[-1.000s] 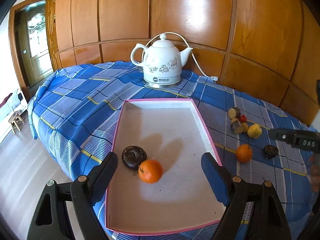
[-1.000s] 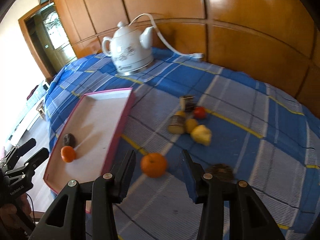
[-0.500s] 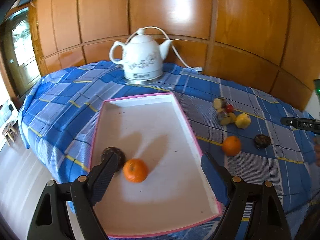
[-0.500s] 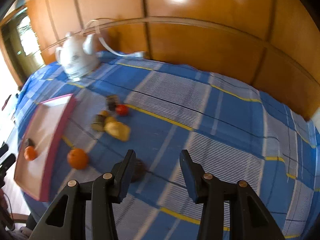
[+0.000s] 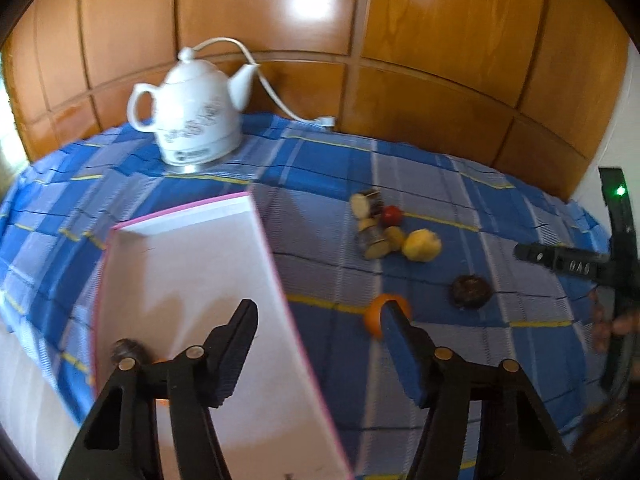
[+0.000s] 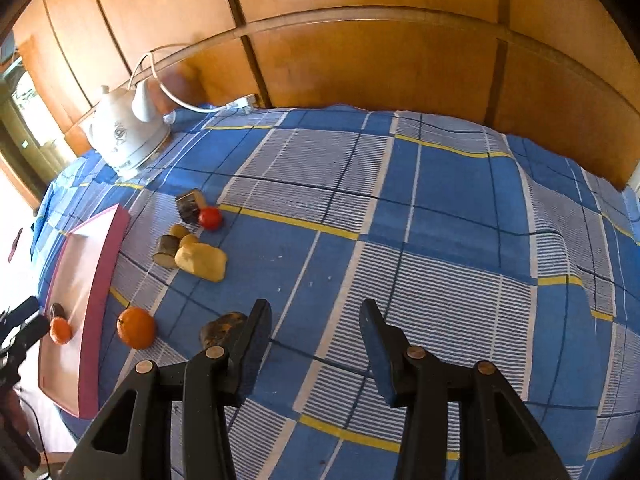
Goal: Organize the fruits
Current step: 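Grasp the dark cut cylindrical piece with the left gripper, then carry the cylindrical piece into the tray and release it with the left gripper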
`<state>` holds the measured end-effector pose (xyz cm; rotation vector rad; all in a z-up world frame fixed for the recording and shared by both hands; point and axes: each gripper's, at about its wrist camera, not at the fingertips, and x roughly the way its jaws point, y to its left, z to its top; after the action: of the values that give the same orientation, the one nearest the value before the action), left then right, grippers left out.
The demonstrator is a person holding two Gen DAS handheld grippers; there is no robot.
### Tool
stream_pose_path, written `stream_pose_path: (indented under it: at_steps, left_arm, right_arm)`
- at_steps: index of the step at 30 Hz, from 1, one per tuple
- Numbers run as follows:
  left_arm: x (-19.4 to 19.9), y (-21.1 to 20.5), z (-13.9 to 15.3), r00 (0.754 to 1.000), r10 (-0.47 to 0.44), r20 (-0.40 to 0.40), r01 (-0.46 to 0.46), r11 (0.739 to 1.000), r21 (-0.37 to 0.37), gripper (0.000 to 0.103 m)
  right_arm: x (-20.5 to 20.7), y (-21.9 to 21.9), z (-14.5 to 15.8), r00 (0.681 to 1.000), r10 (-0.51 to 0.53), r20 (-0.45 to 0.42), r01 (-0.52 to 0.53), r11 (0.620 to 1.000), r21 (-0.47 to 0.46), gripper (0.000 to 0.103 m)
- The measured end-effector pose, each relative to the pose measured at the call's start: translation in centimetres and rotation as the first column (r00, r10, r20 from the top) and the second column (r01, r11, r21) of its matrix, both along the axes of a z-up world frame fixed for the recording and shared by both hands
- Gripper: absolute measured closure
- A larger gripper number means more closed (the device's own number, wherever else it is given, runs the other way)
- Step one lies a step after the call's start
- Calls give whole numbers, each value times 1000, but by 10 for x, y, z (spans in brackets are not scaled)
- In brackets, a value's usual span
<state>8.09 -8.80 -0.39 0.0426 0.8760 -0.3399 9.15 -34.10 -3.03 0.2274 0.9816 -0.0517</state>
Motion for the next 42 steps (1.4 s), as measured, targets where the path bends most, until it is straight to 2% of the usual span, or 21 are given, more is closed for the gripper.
stream_pose_path:
  at_steps: [6,11,18,25,27,34,37,42]
  left_arm:
    - [36,-26,-5,994,-33,-107,24,996,-89,43]
    - [70,-42,-14,981,-30,-191,3,990,-143,44]
    - [117,-59,-47,951,11,-308,-60,987,-150,46]
    - [137,-67,-74,921,18,-388,-97,978,-185,47]
    - [138,-72,-83,911,5,-412,-90,979,-185,65]
    - [126,-64,-78,930,-23,-368,-67,971,-228,67]
    - [114,-56,-66,949,-36,-313,-34,976,-214,67]
    - [94,-40,-54,967,-48,-251,0,982,-187,67]
  right_arm:
    - [1,4,1,1000,16,-1,-16,1000,12,57]
    - [2,6,1,1000,24,-5,-24,1000,18,57]
    - [3,12,2,999,48,-2,-48,999,9,57]
    - [5,15,-1,998,67,-14,-67,998,7,57]
    - [5,16,-2,998,69,-16,-69,998,8,57]
    - [5,13,-5,998,53,-21,-53,999,1,57]
    - [6,14,-9,998,58,-33,-57,998,7,57]
    - [8,19,-17,996,69,-54,-67,997,29,57]
